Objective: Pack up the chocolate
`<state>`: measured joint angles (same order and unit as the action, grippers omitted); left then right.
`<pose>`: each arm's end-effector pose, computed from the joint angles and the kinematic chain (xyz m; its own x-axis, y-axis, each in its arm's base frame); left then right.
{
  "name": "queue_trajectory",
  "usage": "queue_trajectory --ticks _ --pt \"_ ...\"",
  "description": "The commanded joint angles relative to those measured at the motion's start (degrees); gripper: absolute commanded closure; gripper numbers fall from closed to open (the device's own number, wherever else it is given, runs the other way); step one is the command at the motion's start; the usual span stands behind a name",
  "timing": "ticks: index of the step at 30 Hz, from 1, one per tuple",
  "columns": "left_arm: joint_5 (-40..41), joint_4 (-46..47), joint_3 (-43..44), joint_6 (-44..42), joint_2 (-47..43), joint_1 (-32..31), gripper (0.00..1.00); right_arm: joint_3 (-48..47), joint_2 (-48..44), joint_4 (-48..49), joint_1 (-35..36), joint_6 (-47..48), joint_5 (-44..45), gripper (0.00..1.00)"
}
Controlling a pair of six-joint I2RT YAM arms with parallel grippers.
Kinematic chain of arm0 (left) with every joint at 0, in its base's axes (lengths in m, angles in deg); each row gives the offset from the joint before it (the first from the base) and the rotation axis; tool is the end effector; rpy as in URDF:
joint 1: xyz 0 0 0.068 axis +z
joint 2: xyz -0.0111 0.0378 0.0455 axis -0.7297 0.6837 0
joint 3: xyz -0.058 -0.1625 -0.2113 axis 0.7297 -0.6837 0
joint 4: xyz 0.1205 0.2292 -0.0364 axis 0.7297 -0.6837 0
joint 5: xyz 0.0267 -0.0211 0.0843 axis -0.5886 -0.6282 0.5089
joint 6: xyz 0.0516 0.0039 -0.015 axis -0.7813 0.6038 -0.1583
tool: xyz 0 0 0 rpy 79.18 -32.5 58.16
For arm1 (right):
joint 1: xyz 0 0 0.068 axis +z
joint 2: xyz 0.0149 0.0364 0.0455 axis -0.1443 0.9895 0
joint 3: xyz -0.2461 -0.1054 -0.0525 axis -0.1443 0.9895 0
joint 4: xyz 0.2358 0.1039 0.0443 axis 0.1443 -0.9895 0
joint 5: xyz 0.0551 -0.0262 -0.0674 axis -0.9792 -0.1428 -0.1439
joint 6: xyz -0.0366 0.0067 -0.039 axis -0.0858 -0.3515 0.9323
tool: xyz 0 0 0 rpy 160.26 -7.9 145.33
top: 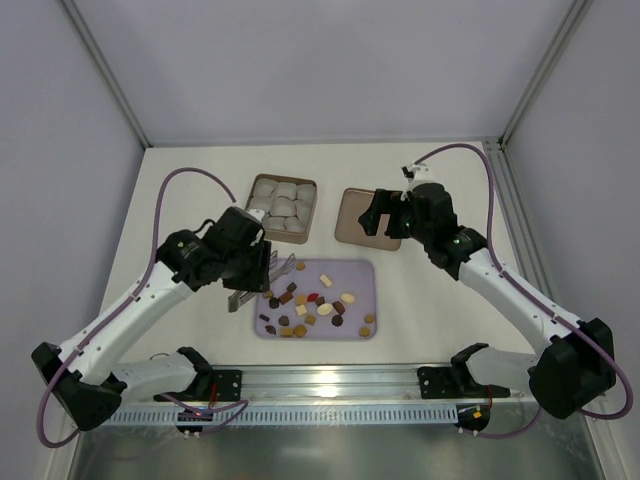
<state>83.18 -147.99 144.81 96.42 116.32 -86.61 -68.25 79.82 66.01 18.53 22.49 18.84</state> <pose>0.1492 -0.1211 0.3412 -0.8911 0.0451 -0.4515 0.1597 0.9625 -0.2192 0.2427 0.1232 0.3023 -0.5583 0.1606 -0.8140 -0.2623 0.8966 0.3568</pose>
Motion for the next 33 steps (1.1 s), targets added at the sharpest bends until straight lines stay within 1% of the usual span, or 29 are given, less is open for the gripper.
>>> queue_trajectory --ticks 1,4,12,14,19,25,33 --pt "-0.43 3.32 -0.13 1.68 1.63 -3.04 0.55 -1.35 -2.00 0.65 -0.02 -0.09 0.49 0.00" --pt "-0.69 4.82 0.22 2.47 2.87 -5.42 0.55 -1.08 -2.35 0.56 -0.11 -0.09 0.49 0.00" --pt "-2.72 9.39 0.58 4.22 7.79 -8.85 0.55 0.32 -3.41 0.39 -0.02 -0.18 0.49 0.00" --pt "-2.71 10.27 0.58 4.75 8.76 -9.65 0.55 0.67 -3.93 0.30 -0.02 0.00 2.60 0.00" --pt "-2.54 12.55 0.66 5.72 12.10 -11.58 0.55 1.29 -4.64 0.30 -0.02 0.44 3.04 0.00" --pt "-2.89 14.40 0.58 6.16 14.73 -12.55 0.55 1.38 -5.43 -0.49 -0.02 1.14 4.00 0.00" --pt "-2.28 14.93 0.49 6.42 16.14 -12.72 0.55 2.08 -5.78 -0.58 -0.11 1.49 4.62 0.00"
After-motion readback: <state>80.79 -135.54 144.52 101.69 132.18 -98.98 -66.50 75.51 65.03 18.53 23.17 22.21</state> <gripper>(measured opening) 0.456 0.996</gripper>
